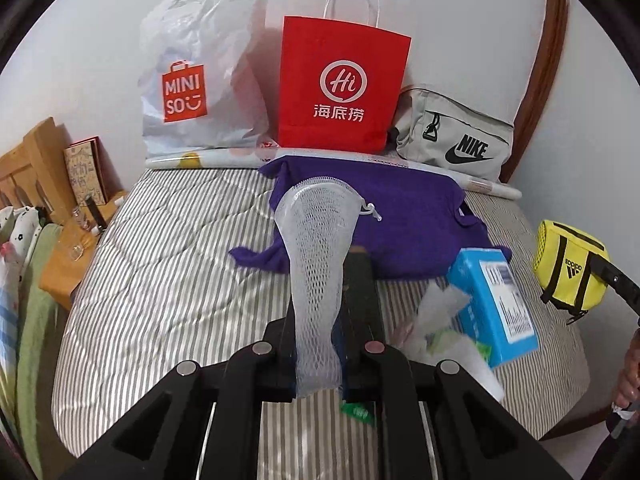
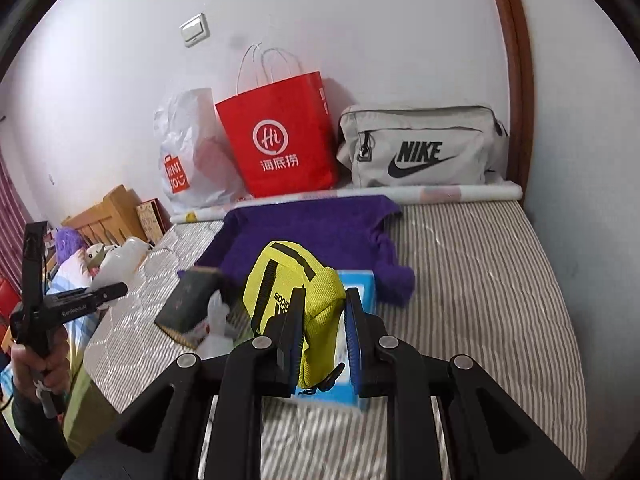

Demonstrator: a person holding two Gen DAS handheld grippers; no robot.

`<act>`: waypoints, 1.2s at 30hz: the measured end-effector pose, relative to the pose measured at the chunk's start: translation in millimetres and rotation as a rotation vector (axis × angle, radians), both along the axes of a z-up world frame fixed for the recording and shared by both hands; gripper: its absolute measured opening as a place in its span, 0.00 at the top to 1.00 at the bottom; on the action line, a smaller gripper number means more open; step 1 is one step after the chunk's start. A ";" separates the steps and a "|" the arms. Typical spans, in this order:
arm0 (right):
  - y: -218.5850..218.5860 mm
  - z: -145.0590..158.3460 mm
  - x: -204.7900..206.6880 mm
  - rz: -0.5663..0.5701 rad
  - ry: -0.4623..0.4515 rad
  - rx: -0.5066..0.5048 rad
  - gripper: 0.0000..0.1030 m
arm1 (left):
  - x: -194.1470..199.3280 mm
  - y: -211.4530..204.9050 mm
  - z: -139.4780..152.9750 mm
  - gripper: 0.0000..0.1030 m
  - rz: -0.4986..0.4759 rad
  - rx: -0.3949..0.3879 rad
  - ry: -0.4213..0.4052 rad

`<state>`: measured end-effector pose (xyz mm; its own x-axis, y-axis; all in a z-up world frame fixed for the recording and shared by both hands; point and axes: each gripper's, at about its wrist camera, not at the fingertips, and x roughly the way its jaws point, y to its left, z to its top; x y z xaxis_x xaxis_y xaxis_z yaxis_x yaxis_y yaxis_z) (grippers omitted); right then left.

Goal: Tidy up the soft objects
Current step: 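Carry the pouch in the right tool and mesh bag in the left tool to the purple towel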

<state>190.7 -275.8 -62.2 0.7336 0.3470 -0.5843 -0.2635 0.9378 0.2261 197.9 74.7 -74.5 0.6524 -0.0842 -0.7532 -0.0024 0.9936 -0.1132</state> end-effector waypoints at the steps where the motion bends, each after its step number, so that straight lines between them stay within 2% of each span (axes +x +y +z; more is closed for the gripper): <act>1: 2.1 1.4 5.6 0.001 -0.002 0.001 0.81 | 6.8 -1.0 -0.6 0.87 -0.002 -0.003 0.002; 8: 18.9 4.3 49.0 0.013 -0.007 0.001 0.82 | 43.9 -2.5 -6.7 0.87 -0.008 0.001 0.027; 16: 33.2 -9.7 100.6 0.012 0.022 0.007 0.82 | 91.9 0.6 -20.9 0.87 -0.019 -0.009 0.070; 23: 42.2 -27.6 139.9 0.016 0.056 0.005 0.82 | 131.4 1.6 -31.1 0.87 -0.024 0.001 0.082; 31: 48.1 -57.2 171.8 0.030 0.119 -0.024 0.81 | 172.7 -1.7 -57.1 0.87 -0.038 -0.026 0.143; 36: 49.4 -80.2 190.9 0.053 0.186 0.011 0.81 | 195.6 -7.5 -73.2 0.87 -0.051 -0.022 0.176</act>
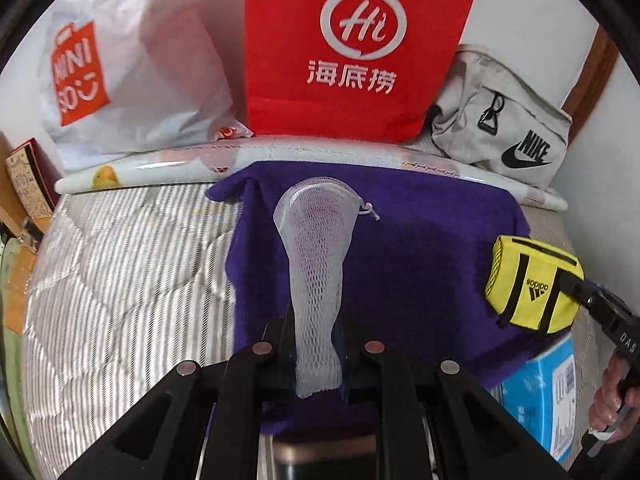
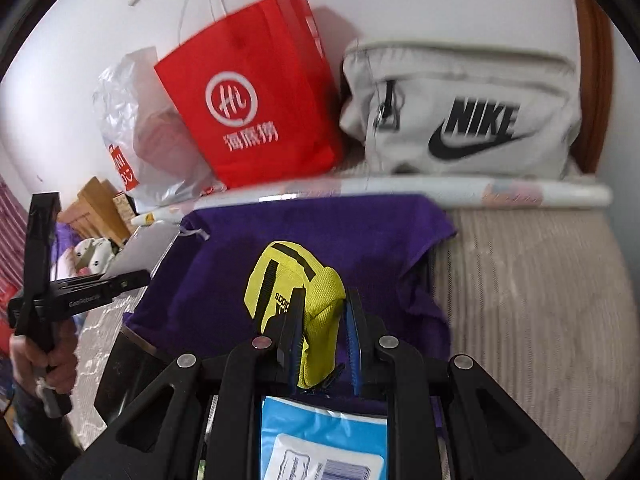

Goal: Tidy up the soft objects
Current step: 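Carry the pouch in the right tool and mesh bag in the left tool to the purple towel, then lower the pouch onto the towel and open the right tool while the left tool lowers the mesh bag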

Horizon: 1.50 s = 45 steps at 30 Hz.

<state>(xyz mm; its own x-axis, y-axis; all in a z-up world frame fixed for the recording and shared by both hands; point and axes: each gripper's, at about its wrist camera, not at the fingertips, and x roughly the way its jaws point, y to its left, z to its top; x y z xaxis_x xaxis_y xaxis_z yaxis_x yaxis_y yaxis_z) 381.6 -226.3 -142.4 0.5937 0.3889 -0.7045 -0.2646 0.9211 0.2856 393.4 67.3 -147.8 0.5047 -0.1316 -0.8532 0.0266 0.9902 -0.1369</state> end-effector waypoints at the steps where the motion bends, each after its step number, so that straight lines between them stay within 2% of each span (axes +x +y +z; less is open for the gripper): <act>1: 1.5 -2.3 2.7 0.002 0.003 -0.007 0.81 | 2.9 0.2 -1.9 0.87 -0.003 -0.004 0.004; 5: 2.3 -12.9 12.5 0.020 0.040 0.010 0.81 | 18.4 1.9 -11.3 0.87 -0.004 -0.010 0.030; 10: 8.4 -24.9 25.7 0.036 0.083 -0.021 0.81 | 36.3 -1.8 -20.9 0.87 -0.015 -0.010 0.078; 19: 3.1 -29.4 35.1 0.006 0.122 -0.018 0.79 | 51.7 -6.3 -31.1 0.85 -0.025 -0.017 0.124; 24: 3.2 -31.3 37.3 0.004 0.130 -0.035 0.76 | 55.0 -7.5 -33.1 0.73 -0.030 -0.044 0.150; 25: 3.1 -31.3 37.2 0.005 0.128 -0.040 0.76 | 54.4 -8.7 -32.5 0.66 -0.034 -0.041 0.151; 26: 3.4 -31.2 36.6 0.007 0.126 -0.049 0.73 | 54.8 -11.0 -32.2 0.55 -0.035 -0.032 0.152; 28: 5.1 -31.3 35.3 0.019 0.128 -0.074 0.61 | 52.3 -13.7 -30.2 0.42 -0.036 -0.010 0.143; 29: 6.4 -30.7 33.8 0.027 0.128 -0.085 0.50 | 49.7 -15.7 -28.4 0.41 -0.037 0.010 0.134; 30: 6.7 -29.2 31.7 0.030 0.120 -0.087 0.45 | 46.5 -17.4 -26.5 0.41 -0.037 0.025 0.129; 32: 6.6 -26.5 28.1 0.034 0.107 -0.084 0.44 | 41.8 -18.9 -24.8 0.40 -0.038 0.035 0.128; 35: 3.1 -20.9 22.3 0.020 0.098 -0.077 0.35 | 34.3 -16.9 -20.6 0.39 -0.037 0.023 0.130; 45: -7.2 13.8 -15.1 -0.013 0.028 -0.038 0.33 | -0.1 -10.9 7.9 0.39 -0.031 0.023 0.091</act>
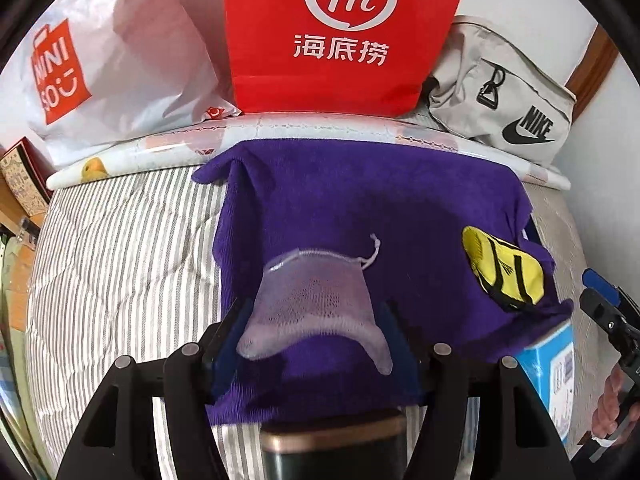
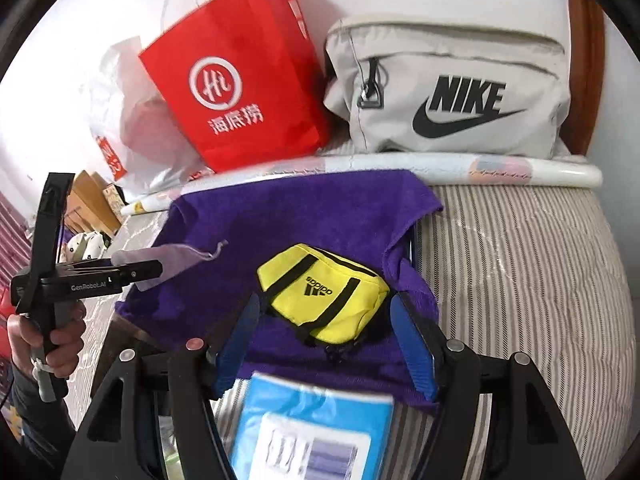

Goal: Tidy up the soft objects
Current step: 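Lower the pouch onto the towel and open the right tool while the left tool lowers the mesh bag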

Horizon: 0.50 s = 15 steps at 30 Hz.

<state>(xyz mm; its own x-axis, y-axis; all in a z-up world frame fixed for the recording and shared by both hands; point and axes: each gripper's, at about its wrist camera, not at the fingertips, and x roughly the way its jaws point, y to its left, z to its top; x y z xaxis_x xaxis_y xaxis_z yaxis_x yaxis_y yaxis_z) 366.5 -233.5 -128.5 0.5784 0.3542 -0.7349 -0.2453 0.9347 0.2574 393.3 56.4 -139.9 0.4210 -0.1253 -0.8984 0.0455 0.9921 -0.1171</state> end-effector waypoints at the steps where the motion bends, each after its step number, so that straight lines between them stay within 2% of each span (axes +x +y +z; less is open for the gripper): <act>1: 0.9 2.9 -4.6 0.001 -0.008 -0.005 0.32 | -2.8 0.3 1.9 0.39 0.001 -0.006 -0.002; 4: 4.0 11.2 -18.0 0.013 -0.031 -0.009 0.31 | -11.7 0.9 3.0 0.33 -0.002 -0.030 0.004; 11: 8.8 20.8 -42.2 0.037 -0.055 -0.005 0.31 | -25.9 3.0 -4.6 0.31 0.000 -0.087 0.064; 15: 10.6 21.7 -48.5 0.043 -0.054 -0.008 0.31 | -30.1 7.9 -2.4 0.31 0.017 -0.118 0.058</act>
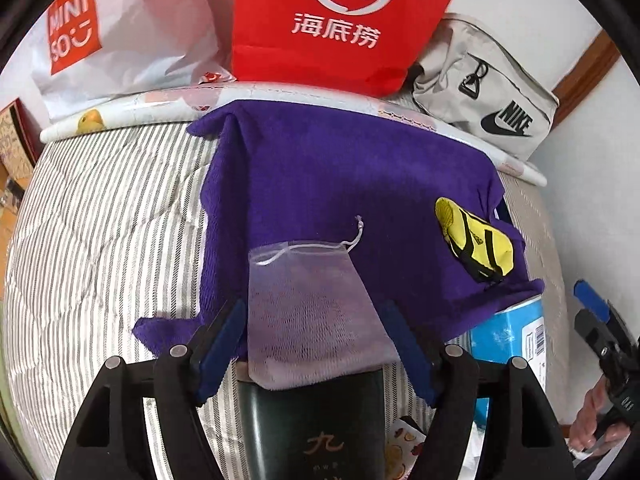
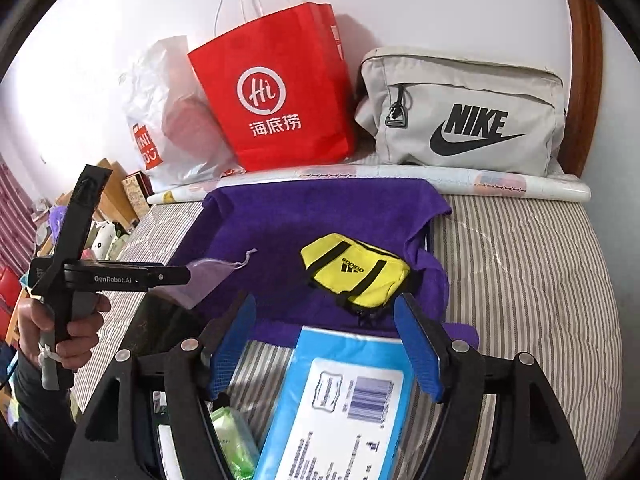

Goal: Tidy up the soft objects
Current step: 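Lower the pouch onto the towel and open the right tool while the left tool lowers the mesh bag, then open the left tool to release the mesh bag on the towel and withdraw both tools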

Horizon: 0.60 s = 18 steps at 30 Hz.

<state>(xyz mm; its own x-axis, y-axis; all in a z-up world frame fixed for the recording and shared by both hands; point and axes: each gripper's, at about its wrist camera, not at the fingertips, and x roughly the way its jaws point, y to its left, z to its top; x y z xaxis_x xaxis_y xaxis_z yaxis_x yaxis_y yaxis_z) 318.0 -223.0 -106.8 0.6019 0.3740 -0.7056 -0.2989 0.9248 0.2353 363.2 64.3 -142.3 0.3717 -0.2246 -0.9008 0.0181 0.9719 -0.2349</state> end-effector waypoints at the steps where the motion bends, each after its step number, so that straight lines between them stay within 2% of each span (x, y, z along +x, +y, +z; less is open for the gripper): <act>1: 0.4 0.0 -1.2 0.001 0.001 0.001 0.31 | -0.4 1.4 0.4 0.31 0.007 -0.006 -0.002; 4: 1.8 0.0 -5.0 0.003 0.003 0.005 0.31 | 0.1 1.7 0.0 0.32 -0.002 -0.044 -0.005; 8: 3.1 -1.9 -6.4 0.008 0.002 -0.009 0.31 | 9.2 -7.3 -8.9 0.36 -0.022 -0.031 0.030; 9: 3.2 -3.0 -5.7 0.006 0.005 -0.012 0.31 | 11.9 -10.1 -11.6 0.39 -0.026 -0.019 0.038; 11: 2.3 -5.3 -3.8 0.001 0.012 -0.013 0.31 | 15.5 -14.1 -16.1 0.57 -0.033 -0.001 0.049; 12: 1.6 -6.8 -2.7 0.000 0.016 -0.012 0.31 | 18.1 -17.2 -18.9 0.59 -0.041 0.014 0.051; 14: 0.5 -8.9 -0.3 0.000 0.019 -0.017 0.31 | 21.2 -19.6 -21.7 0.76 -0.052 0.027 0.043; 17: -1.6 -12.4 3.8 -0.010 0.020 -0.029 0.31 | 27.5 -21.3 -22.5 0.90 -0.055 0.035 0.012; 18: -2.3 -13.5 4.9 -0.012 0.023 -0.029 0.31 | 29.8 -21.9 -22.7 0.90 -0.052 0.052 0.000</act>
